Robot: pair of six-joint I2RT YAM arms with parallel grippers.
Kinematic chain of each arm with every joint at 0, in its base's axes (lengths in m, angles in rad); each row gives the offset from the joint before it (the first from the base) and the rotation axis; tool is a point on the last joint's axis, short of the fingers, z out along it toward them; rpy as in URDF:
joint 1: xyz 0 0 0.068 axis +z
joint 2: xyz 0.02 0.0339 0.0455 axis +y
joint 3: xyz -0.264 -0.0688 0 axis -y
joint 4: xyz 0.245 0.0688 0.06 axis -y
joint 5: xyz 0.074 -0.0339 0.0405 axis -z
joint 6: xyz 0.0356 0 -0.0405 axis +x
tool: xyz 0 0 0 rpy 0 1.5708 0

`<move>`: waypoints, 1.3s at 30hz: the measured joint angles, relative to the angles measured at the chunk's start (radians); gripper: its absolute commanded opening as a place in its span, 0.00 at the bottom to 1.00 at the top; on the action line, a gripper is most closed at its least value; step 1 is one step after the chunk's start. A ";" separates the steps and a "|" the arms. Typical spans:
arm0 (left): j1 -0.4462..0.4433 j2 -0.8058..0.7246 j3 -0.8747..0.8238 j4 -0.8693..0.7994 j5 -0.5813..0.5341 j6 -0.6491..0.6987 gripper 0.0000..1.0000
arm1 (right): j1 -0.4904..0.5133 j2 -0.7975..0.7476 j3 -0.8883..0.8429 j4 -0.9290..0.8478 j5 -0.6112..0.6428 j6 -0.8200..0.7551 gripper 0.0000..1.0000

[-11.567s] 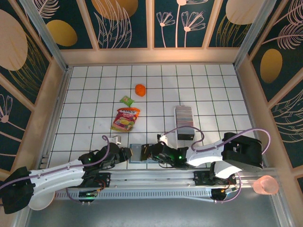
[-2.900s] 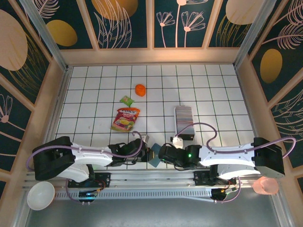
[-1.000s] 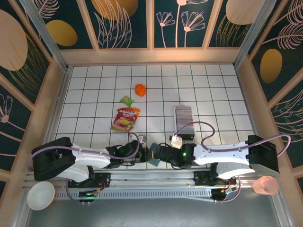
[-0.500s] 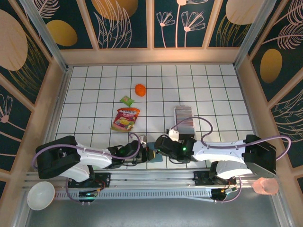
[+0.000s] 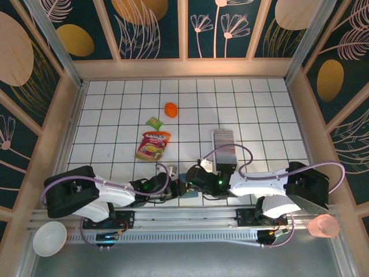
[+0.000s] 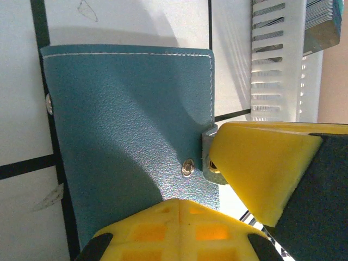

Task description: Put the credit cards into the card holder

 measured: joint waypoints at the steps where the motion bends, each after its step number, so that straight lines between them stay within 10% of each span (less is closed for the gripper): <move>1: 0.000 0.001 -0.002 0.003 0.000 0.000 0.00 | 0.000 0.001 -0.001 0.004 -0.003 0.000 0.00; 17: 0.000 -0.103 -0.057 -0.001 -0.031 -0.007 0.03 | 0.002 0.015 -0.001 0.003 -0.007 0.001 0.00; 22: 0.000 -0.107 -0.076 0.000 -0.041 -0.007 0.02 | 0.008 0.027 0.011 -0.017 -0.004 -0.001 0.25; 39: 0.000 -0.024 -0.066 0.064 -0.011 -0.007 0.00 | 0.029 0.030 0.064 -0.111 0.018 -0.004 0.22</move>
